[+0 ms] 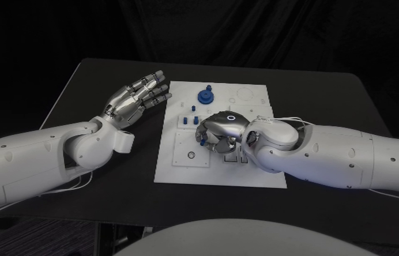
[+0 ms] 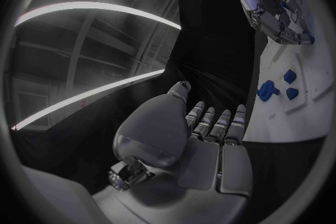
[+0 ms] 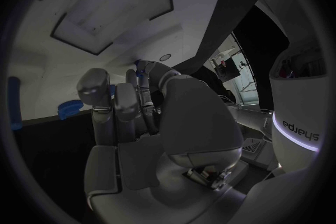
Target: Assemble the parts on the task board
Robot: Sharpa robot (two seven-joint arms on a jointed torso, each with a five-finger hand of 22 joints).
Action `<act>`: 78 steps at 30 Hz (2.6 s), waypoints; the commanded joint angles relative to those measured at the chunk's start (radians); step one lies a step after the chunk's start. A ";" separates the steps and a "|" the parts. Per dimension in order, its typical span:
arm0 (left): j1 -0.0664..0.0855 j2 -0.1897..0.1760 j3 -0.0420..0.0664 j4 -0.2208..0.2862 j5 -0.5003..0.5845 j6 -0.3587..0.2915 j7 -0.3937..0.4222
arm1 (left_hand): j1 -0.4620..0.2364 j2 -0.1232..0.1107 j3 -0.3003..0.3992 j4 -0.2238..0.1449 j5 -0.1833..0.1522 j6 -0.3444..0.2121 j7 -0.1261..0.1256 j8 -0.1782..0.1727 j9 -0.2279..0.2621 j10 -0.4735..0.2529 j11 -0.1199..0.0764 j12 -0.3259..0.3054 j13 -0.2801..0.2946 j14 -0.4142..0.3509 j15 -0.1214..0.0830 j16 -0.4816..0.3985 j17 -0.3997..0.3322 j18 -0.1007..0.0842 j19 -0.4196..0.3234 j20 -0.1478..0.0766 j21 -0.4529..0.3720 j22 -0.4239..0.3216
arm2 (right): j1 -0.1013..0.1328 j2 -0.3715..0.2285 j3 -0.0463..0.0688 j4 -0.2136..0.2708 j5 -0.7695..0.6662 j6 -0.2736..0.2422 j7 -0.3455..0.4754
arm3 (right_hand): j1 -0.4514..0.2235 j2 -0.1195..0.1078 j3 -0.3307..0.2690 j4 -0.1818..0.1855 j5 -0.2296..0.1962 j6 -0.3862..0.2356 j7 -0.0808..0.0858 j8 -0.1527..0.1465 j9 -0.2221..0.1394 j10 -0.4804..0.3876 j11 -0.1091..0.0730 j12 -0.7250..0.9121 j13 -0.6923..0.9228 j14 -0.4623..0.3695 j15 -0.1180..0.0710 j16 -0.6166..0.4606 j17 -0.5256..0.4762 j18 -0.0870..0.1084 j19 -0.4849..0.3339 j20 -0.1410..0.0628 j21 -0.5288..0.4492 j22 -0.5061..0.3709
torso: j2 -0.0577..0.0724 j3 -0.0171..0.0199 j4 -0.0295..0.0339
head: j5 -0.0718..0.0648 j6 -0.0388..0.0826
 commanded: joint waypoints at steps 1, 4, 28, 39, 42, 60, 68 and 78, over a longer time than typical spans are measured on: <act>-0.002 0.002 0.001 0.000 0.003 0.015 0.028 | -0.004 0.004 0.009 -0.001 -0.002 0.007 0.015 0.003 0.002 -0.004 -0.007 0.000 0.001 -0.001 0.003 0.006 0.001 -0.008 0.009 0.000 0.002 -0.002 | -0.004 0.002 -0.001 -0.004 -0.001 0.011 -0.013 | -0.018 -0.006 0.009 0.004 -0.020 -0.020 0.006 -0.033 -0.021 -0.031 0.008 -0.019 -0.007 -0.006 0.012 -0.005 -0.005 -0.013 -0.006 0.006 -0.010 0.102 | 0.000 0.0000 0.0003 | -0.002 0.000; -0.002 0.003 0.001 -0.001 0.003 0.016 0.026 | -0.004 0.004 0.012 -0.001 -0.002 0.013 0.020 0.004 0.004 -0.004 -0.009 0.000 0.001 -0.001 0.004 0.007 0.001 -0.009 0.009 0.000 0.002 -0.002 | -0.005 0.004 -0.001 -0.007 -0.001 0.012 -0.012 | -0.020 -0.008 0.013 0.005 -0.027 -0.021 0.009 -0.051 -0.033 -0.039 0.012 -0.027 -0.012 -0.010 0.015 -0.008 -0.010 -0.012 -0.010 0.010 -0.020 0.099 | 0.000 0.0001 0.0011 | -0.003 0.000; -0.004 0.006 0.001 -0.005 0.003 0.019 0.017 | -0.006 0.003 0.023 -0.002 -0.001 0.047 0.035 0.013 0.009 -0.003 -0.018 0.003 0.001 -0.001 0.004 0.010 0.001 -0.012 0.012 0.000 0.002 -0.004 | -0.006 0.001 -0.001 -0.001 -0.001 0.028 -0.012 | -0.075 -0.049 -0.052 0.064 -0.184 -0.095 0.013 -0.194 -0.123 -0.158 0.042 -0.120 -0.064 -0.053 0.043 -0.043 -0.070 0.002 -0.048 0.038 -0.114 0.072 | 0.001 0.0004 0.0007 | -0.004 0.000; -0.006 0.006 0.001 -0.007 0.003 0.019 0.016 | -0.007 0.003 0.024 -0.002 -0.001 0.050 0.036 0.014 0.010 -0.003 -0.019 0.003 0.001 0.000 0.004 0.010 0.001 -0.012 0.012 0.000 0.002 -0.004 | -0.006 -0.012 -0.001 0.006 0.001 0.001 -0.007 | -0.049 -0.036 -0.156 0.098 -0.228 -0.134 0.008 -0.260 -0.193 -0.208 0.057 -0.144 -0.101 -0.076 0.057 -0.056 -0.098 0.008 -0.061 0.053 -0.165 0.057 | 0.000 0.0009 -0.0007 | -0.001 0.000; -0.006 0.005 0.001 -0.007 0.003 0.019 0.016 | -0.007 0.003 0.024 -0.002 -0.001 0.050 0.036 0.014 0.010 -0.003 -0.019 0.003 0.001 0.000 0.004 0.010 0.001 -0.012 0.012 0.000 0.002 -0.004 | -0.006 -0.025 0.000 0.015 0.005 -0.010 -0.007 | -0.042 -0.034 -0.162 0.098 -0.221 -0.131 0.010 -0.262 -0.198 -0.213 0.058 -0.145 -0.103 -0.080 0.058 -0.058 -0.104 0.010 -0.065 0.054 -0.177 0.055 | 0.000 0.0010 -0.0010 | 0.000 0.000; -0.007 -0.006 0.001 0.004 0.003 0.001 0.029 | -0.007 0.002 0.026 -0.003 -0.001 0.051 0.036 0.015 0.010 -0.003 -0.019 0.005 0.001 0.000 0.004 0.011 0.001 -0.012 0.012 0.000 0.002 -0.006 | 0.158 -0.220 -0.003 0.121 0.132 0.051 -0.106 | 0.026 -0.009 -0.157 0.064 -0.063 -0.053 0.042 -0.263 -0.251 -0.238 0.069 -0.200 -0.175 -0.045 0.063 -0.013 -0.054 -0.001 -0.025 0.057 -0.113 0.080 | 0.000 -0.0012 0.0017 | -0.014 0.000; -0.008 0.000 0.001 -0.002 0.003 0.005 0.033 | -0.007 0.002 0.026 -0.003 -0.001 0.051 0.036 0.015 0.010 -0.003 -0.019 0.005 0.001 0.000 0.004 0.011 0.001 -0.012 0.012 0.000 0.002 -0.006 | 0.154 -0.255 -0.005 0.090 0.132 0.051 -0.111 | 0.026 -0.009 -0.157 0.064 -0.063 -0.053 0.042 -0.263 -0.251 -0.238 0.069 -0.200 -0.175 -0.045 0.063 -0.013 -0.054 -0.001 -0.025 0.057 -0.113 0.080 | 0.000 -0.0015 -0.0034 | -0.011 0.000; -0.009 -0.002 0.001 -0.003 0.003 0.006 0.032 | -0.008 -0.007 0.033 -0.009 0.002 0.037 0.018 0.013 0.008 -0.001 -0.006 0.008 0.002 -0.005 0.001 0.009 0.001 -0.011 0.002 -0.001 -0.003 -0.016 | 0.104 -0.263 -0.005 0.051 0.132 0.048 -0.103 | -0.004 -0.001 -0.203 0.112 -0.163 -0.082 -0.014 -0.297 -0.307 -0.193 0.069 -0.233 -0.235 -0.054 0.065 -0.025 -0.078 0.001 -0.030 0.060 -0.127 0.079 | 0.002 0.0026 -0.0003 | -0.010 0.000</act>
